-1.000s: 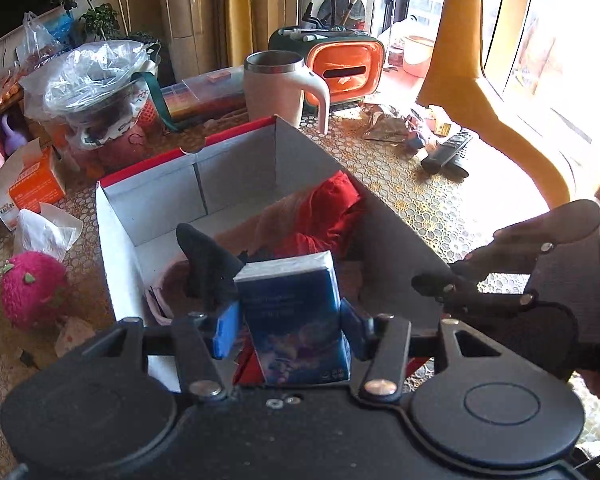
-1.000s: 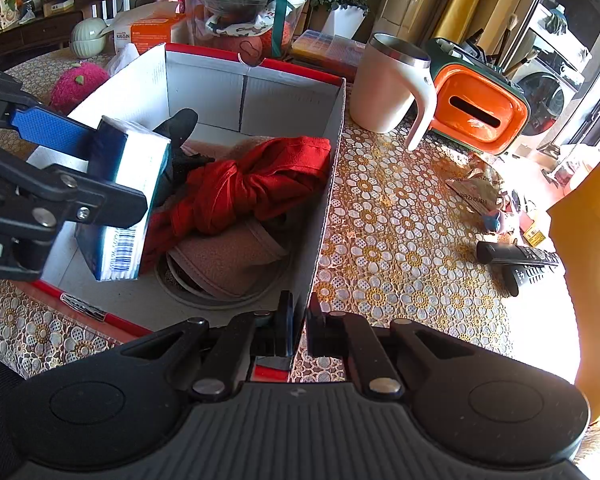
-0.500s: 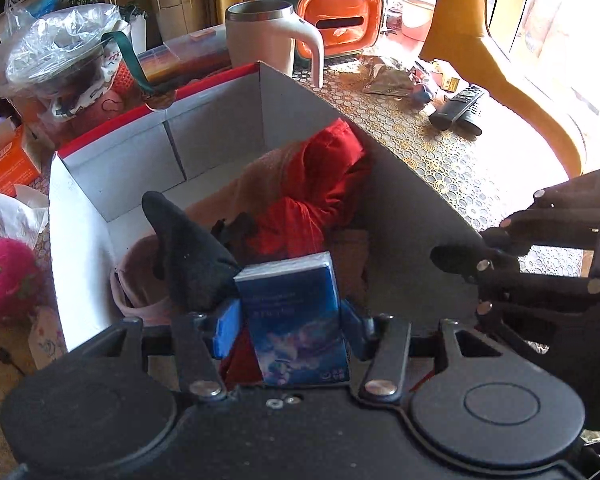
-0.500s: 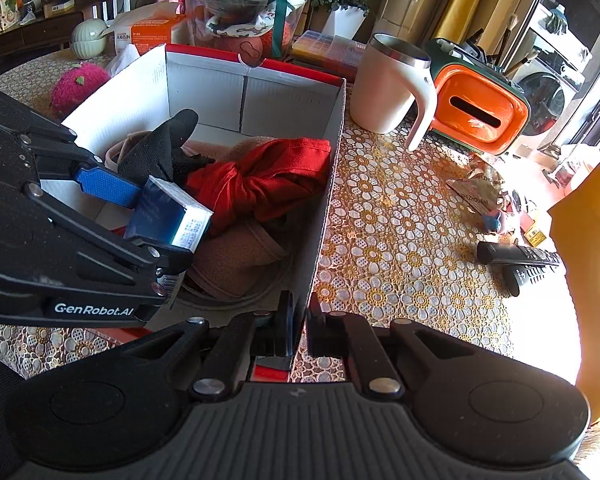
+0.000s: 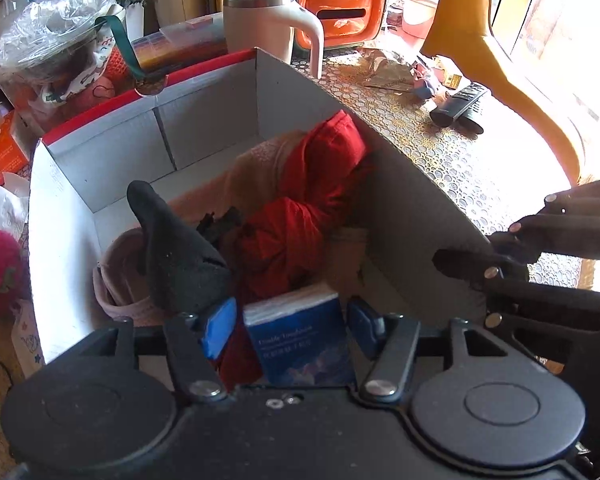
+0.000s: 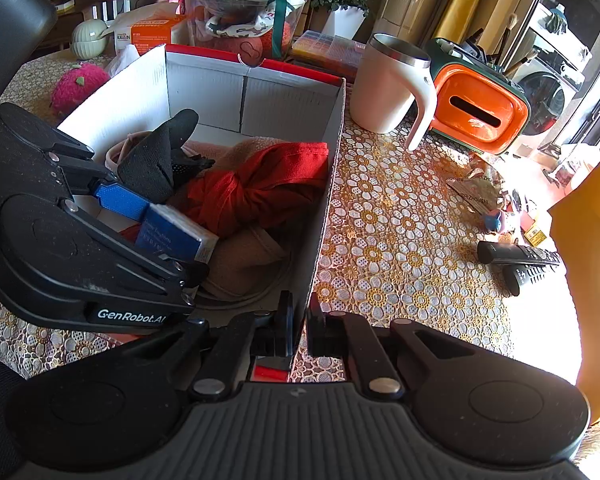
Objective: Organize objects
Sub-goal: 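Lower the blue card box into the shoebox and open the left gripper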
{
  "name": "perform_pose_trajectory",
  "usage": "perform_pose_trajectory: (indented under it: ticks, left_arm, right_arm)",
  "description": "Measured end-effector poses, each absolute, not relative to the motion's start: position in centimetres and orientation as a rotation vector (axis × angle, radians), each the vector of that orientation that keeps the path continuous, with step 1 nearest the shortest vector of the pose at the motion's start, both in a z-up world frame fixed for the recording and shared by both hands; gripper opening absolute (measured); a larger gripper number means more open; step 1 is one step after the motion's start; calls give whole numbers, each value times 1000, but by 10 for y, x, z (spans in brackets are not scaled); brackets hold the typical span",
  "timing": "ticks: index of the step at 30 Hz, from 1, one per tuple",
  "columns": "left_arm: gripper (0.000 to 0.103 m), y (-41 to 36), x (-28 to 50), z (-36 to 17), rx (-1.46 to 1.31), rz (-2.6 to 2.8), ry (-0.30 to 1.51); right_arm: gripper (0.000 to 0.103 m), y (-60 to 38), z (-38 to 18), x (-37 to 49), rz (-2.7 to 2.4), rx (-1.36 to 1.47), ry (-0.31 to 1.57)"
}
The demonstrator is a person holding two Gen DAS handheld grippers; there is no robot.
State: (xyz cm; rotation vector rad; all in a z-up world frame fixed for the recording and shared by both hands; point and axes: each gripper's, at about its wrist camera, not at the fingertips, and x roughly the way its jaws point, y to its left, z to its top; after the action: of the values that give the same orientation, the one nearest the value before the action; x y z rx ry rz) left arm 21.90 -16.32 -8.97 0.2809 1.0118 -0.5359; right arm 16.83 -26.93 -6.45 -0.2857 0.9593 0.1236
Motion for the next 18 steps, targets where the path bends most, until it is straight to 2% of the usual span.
perform_pose_trajectory:
  ticks: [18]
  left_arm:
    - [78,-129,187,-47,193,-549,874]
  right_arm:
    - [7,-268,-66,170,123,-284,959]
